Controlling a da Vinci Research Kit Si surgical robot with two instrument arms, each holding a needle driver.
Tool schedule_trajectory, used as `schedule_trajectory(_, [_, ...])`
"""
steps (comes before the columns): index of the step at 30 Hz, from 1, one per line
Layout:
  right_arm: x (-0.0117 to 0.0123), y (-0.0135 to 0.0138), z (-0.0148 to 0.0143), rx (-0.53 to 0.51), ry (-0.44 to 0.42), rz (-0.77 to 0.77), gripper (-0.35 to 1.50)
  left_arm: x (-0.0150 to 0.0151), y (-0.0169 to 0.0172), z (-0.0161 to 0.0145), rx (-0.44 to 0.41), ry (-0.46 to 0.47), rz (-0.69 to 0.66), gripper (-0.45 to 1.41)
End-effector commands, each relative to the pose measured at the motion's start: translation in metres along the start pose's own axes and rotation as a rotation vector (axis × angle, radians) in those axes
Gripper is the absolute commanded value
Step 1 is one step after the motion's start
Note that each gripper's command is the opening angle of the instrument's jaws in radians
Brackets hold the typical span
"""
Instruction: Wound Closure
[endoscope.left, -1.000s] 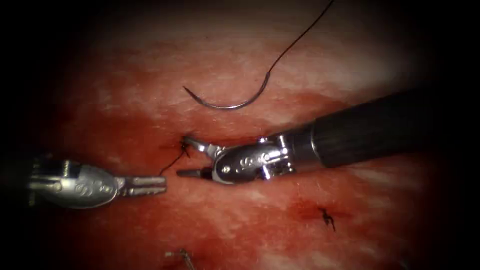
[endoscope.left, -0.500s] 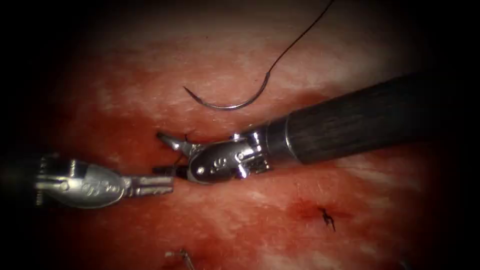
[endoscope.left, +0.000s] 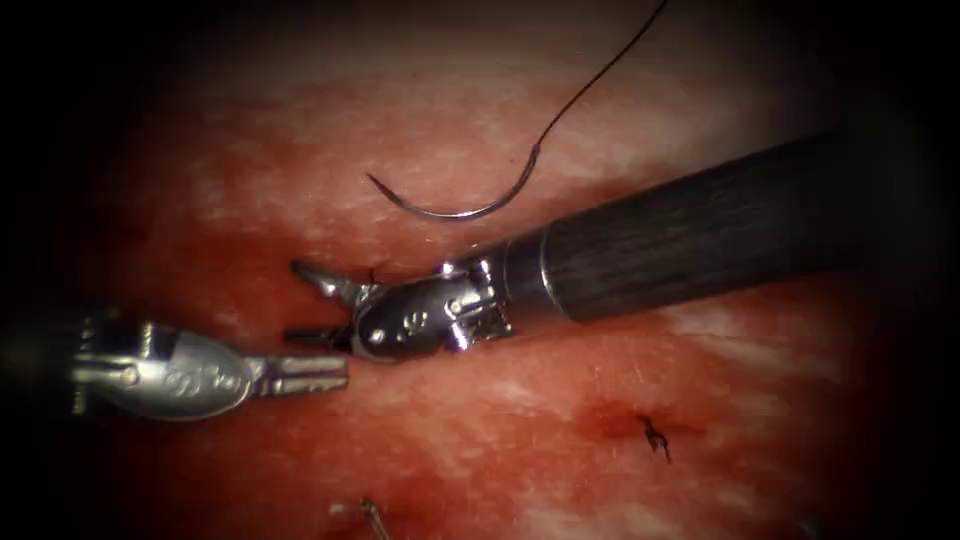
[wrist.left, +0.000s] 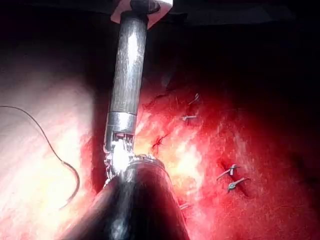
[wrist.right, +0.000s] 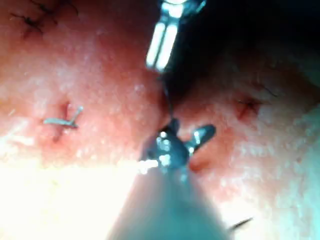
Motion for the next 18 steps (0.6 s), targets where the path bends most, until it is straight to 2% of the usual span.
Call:
schedule_trajectory(1, [-0.0002,-0.0004,0.0003,0.016,-0.018,-0.009,-0.35,-0.0002,0.0003,0.0006,0.000,-0.002,-0.001,-0.45])
schedule_trajectory(3, [-0.0004,-0.0003,0.0003,0.012,-0.056,-0.015,-0.35,-0.0001,0.0004,0.0005,0.000,-0.003,-0.001,-0.45])
schedule_trajectory(8, [-0.0018,0.0002,-0.0004,0.009,-0.083,-0.016,-0.35,0.0001,0.0006,0.0003,-0.001,-0.002,-0.001,-0.45])
schedule_trajectory(12, [-0.0023,0.0004,-0.0021,0.006,-0.076,-0.022,-0.35,-0.0001,0.0003,-0.0005,-0.007,0.001,-0.001,-0.45])
schedule_trajectory(15, [-0.0020,0.0004,-0.0039,-0.017,-0.042,0.004,0.93,-0.0006,-0.0005,-0.0014,-0.008,0.008,-0.004,-0.45])
schedule_trajectory(17, [-0.0016,0.0006,-0.0055,-0.038,-0.014,0.038,1.21,-0.0015,-0.0018,-0.0021,0.006,0.003,-0.010,-0.45])
schedule_trajectory(18, [-0.0014,0.0008,-0.0061,-0.039,-0.008,0.046,1.25,-0.0022,-0.0024,-0.0024,0.019,0.006,-0.014,-0.45])
